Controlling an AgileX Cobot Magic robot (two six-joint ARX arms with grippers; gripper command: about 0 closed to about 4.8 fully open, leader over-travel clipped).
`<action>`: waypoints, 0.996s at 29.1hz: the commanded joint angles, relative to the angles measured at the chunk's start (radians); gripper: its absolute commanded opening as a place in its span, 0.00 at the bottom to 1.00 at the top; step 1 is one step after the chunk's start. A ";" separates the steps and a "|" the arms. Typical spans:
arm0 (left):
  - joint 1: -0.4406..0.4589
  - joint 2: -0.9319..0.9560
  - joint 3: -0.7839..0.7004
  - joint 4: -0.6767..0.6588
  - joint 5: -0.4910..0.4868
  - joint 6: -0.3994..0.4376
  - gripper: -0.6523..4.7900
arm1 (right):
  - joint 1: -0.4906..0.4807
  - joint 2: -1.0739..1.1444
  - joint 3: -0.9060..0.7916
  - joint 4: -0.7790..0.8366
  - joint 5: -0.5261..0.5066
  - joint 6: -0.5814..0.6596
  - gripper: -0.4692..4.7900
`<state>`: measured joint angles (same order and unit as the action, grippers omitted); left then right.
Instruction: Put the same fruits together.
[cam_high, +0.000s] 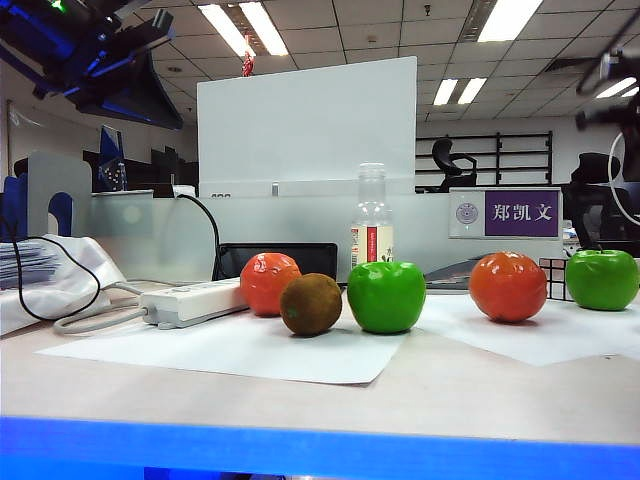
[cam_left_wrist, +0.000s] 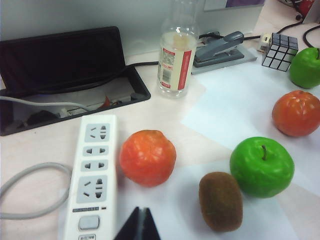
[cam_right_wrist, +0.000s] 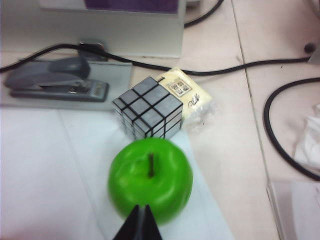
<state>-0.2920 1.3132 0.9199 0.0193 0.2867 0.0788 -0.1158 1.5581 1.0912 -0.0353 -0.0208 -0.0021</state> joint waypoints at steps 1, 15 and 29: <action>0.000 -0.002 0.004 0.027 0.001 0.023 0.11 | -0.009 0.061 0.006 0.119 0.005 -0.006 0.52; 0.000 -0.002 0.004 0.030 -0.003 0.026 0.11 | -0.018 0.102 0.006 0.144 0.056 0.002 1.00; 0.000 -0.002 0.003 0.047 -0.011 0.026 0.11 | -0.013 0.237 0.005 0.124 -0.008 0.057 1.00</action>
<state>-0.2920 1.3132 0.9199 0.0494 0.2840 0.1009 -0.1314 1.7931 1.0920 0.0673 -0.0231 0.0277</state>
